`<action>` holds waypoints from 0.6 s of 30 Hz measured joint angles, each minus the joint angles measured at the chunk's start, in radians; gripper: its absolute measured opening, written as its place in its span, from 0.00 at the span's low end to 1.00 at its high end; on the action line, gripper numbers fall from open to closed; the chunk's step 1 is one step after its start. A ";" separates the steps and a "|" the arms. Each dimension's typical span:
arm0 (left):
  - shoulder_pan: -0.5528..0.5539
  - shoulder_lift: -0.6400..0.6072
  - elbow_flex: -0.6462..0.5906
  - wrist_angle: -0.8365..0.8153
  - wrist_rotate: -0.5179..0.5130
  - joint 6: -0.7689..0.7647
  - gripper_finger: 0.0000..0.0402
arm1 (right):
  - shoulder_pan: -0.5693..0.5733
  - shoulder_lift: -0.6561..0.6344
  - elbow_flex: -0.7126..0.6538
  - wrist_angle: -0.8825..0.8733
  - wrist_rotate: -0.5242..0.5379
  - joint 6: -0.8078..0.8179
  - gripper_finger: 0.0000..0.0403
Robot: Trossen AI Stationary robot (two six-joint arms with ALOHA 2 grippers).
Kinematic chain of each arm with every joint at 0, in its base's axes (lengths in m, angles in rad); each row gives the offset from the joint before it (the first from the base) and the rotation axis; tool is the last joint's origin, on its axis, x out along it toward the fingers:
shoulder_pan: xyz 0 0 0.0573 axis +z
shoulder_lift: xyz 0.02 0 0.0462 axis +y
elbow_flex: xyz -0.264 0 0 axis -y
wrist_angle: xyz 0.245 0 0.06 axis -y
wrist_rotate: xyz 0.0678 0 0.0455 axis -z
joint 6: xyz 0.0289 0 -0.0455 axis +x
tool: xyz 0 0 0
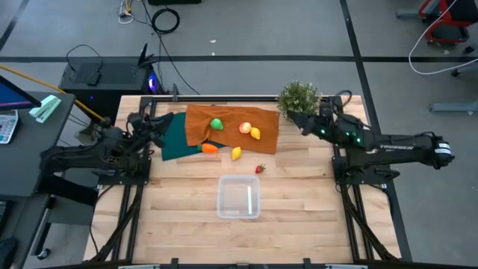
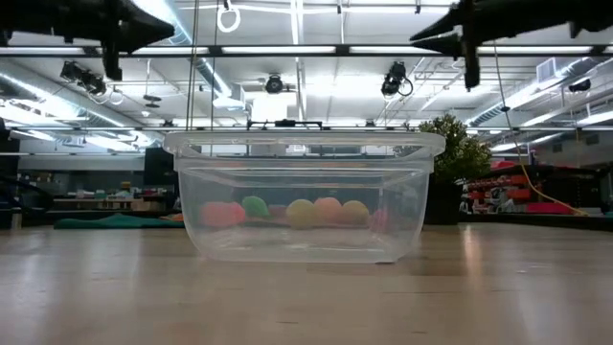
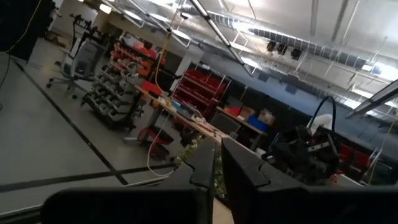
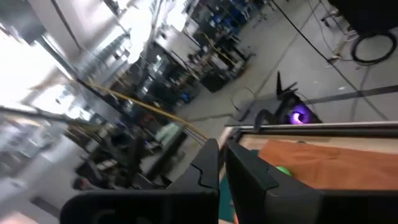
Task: Pick and placing Produce into tupperware
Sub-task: Put the top yellow lemon into the transparent container
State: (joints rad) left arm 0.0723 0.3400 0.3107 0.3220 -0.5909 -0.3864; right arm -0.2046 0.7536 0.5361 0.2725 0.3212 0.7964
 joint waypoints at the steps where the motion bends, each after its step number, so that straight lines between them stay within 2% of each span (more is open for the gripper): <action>1: 0.004 0.032 0.023 0.000 0.000 -0.001 0.09 | -0.011 0.021 0.029 -0.026 -0.028 -0.014 0.00; 11: 0.100 0.335 0.277 -0.038 0.022 -0.022 0.04 | -0.094 0.214 0.311 -0.206 -0.243 -0.178 0.00; 14: 0.144 0.405 0.358 -0.089 0.081 -0.030 0.05 | -0.113 0.272 0.418 -0.297 -0.317 -0.271 0.00; 18: 0.210 0.490 0.488 -0.294 0.197 -0.096 0.06 | -0.139 0.358 0.584 -0.485 -0.362 -0.362 0.00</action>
State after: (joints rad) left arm 0.2826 0.8304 0.7985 0.0282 -0.3935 -0.4828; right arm -0.3436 1.1114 1.1201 -0.2128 -0.0410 0.4341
